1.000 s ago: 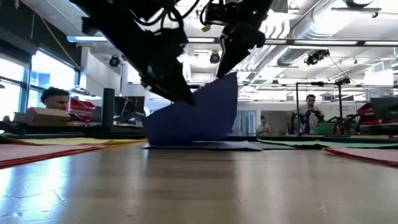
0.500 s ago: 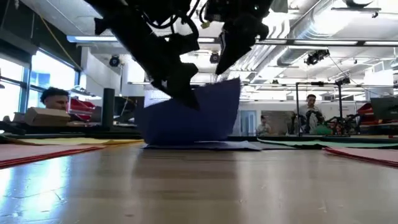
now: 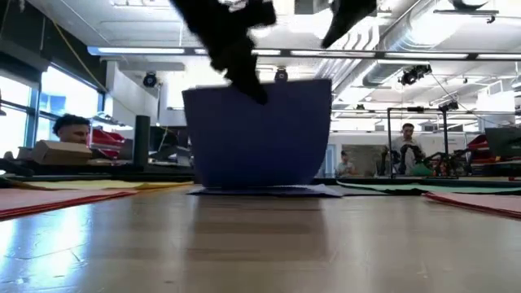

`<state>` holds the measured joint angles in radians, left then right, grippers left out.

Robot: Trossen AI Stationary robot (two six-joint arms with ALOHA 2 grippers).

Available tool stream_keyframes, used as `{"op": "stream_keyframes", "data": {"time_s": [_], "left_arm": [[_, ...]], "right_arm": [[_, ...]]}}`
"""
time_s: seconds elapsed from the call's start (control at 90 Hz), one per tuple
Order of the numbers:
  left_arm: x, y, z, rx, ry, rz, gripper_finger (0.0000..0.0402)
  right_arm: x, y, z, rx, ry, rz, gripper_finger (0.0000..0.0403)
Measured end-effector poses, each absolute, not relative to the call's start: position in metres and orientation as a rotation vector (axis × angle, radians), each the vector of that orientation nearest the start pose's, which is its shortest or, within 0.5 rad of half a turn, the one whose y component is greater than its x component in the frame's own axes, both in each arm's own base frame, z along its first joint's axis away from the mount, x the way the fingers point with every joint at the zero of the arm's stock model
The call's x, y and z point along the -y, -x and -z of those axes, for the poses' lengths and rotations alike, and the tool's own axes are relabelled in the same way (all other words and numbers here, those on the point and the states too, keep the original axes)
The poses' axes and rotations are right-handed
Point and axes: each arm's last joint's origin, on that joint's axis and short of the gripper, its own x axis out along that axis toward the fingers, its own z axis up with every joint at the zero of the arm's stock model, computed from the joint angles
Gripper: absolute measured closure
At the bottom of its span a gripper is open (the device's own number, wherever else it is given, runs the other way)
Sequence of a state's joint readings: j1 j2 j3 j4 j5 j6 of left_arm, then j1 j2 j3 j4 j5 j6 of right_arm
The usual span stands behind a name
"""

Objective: Organize paper
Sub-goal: Move the blue paper to the bottom center of the table

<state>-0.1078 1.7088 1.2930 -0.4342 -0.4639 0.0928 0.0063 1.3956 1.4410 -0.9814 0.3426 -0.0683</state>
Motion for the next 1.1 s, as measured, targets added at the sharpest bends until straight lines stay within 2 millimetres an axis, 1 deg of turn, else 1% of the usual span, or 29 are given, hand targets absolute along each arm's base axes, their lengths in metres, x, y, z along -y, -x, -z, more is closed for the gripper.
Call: {"op": "stream_keyframes", "data": {"time_s": [0.089,0.156,0.211,0.267,0.322,0.389,0.467,0.556,0.633,0.744,0.922,1.011,1.1], "left_arm": [[0.036,-0.364,-0.273,-0.839,-0.325,-0.218,0.0401],[0.047,-0.358,-0.288,-0.851,-0.331,-0.160,0.0401],[0.057,-0.355,-0.293,-0.877,-0.304,-0.092,0.0401],[0.068,-0.352,-0.292,-0.895,-0.249,-0.012,0.0401],[0.081,-0.354,-0.285,-0.901,-0.194,0.039,0.0401],[0.098,-0.359,-0.274,-0.899,-0.145,0.052,0.0401],[0.117,-0.367,-0.253,-0.925,-0.080,0.048,0.0401],[0.134,-0.373,-0.228,-0.969,0.016,0.004,0.0401],[0.145,-0.375,-0.209,-1.009,0.049,-0.044,0.0401],[0.154,-0.382,-0.182,-1.049,0.103,-0.068,0.0401],[0.183,-0.395,-0.160,-0.951,0.245,-0.003,0.0401],[0.192,-0.392,-0.149,-0.989,0.312,-0.008,0.0402],[0.197,-0.388,-0.147,-1.002,0.318,-0.040,0.0402]], "right_arm": [[0.009,-0.250,-0.373,-0.884,0.142,0.350,0.0285],[0.009,-0.238,-0.379,-0.822,0.076,0.388,0.0284],[0.009,-0.232,-0.379,-0.775,0.028,0.413,0.0284],[0.009,-0.229,-0.375,-0.748,-0.024,0.432,0.0284],[0.009,-0.227,-0.369,-0.737,-0.074,0.445,0.0284],[0.004,-0.227,-0.360,-0.739,-0.121,0.437,0.0284],[-0.007,-0.228,-0.350,-0.745,-0.151,0.411,0.0284],[-0.023,-0.228,-0.344,-0.749,-0.164,0.368,0.0284],[-0.037,-0.226,-0.342,-0.740,-0.152,0.348,0.0284],[-0.052,-0.223,-0.339,-0.736,-0.132,0.336,0.0284],[-0.076,-0.215,-0.339,-0.722,-0.137,0.276,0.0284],[-0.090,-0.208,-0.339,-0.709,-0.156,0.271,0.0284],[-0.103,-0.201,-0.339,-0.700,-0.135,0.256,0.0284]]}}
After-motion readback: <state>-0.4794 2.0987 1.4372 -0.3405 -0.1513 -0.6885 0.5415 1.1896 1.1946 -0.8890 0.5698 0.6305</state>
